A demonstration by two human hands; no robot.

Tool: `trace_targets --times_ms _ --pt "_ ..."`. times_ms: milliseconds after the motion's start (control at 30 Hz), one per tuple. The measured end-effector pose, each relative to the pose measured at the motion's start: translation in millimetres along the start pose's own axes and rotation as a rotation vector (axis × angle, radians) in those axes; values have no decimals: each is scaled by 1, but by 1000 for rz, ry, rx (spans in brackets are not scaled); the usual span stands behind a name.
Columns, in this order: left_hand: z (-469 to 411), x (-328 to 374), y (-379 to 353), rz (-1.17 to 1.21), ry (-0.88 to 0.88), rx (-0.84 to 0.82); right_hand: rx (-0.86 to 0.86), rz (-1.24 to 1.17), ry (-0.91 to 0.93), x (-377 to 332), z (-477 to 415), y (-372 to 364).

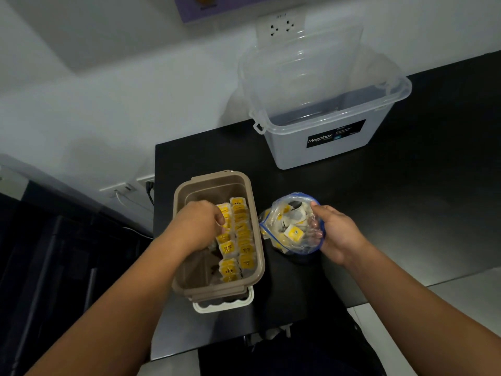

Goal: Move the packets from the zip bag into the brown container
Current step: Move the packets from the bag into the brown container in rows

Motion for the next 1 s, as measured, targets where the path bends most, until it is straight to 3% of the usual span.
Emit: trace_targets --times_ms 133,233,400,500,633,1000 --pt "24 21 22 251 -105 112 -35 10 -14 -4 2 4" --pt "43 55 20 401 -176 97 -74 28 -31 -7 1 9" --pt "51 116 -12 347 -268 60 -132 14 -86 -10 -5 17" --pt "39 144 -40 122 -178 29 -172 25 -104 -15 -10 22" --pt "23 163 -63 -55 126 -132 -224 75 -121 -19 -13 24" --pt "17 169 -83 11 244 -41 -327 227 -146 -26 -28 22"
Point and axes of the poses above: each hand's wrist, its own z-axis away from the middle knuckle, its own y-axis out of the back of the hand, x = y × z, the point moved 3 cm from there along -z, towards the middle knuckle, and after that the axes turned 15 degrees about y, right-handed, at the moved point
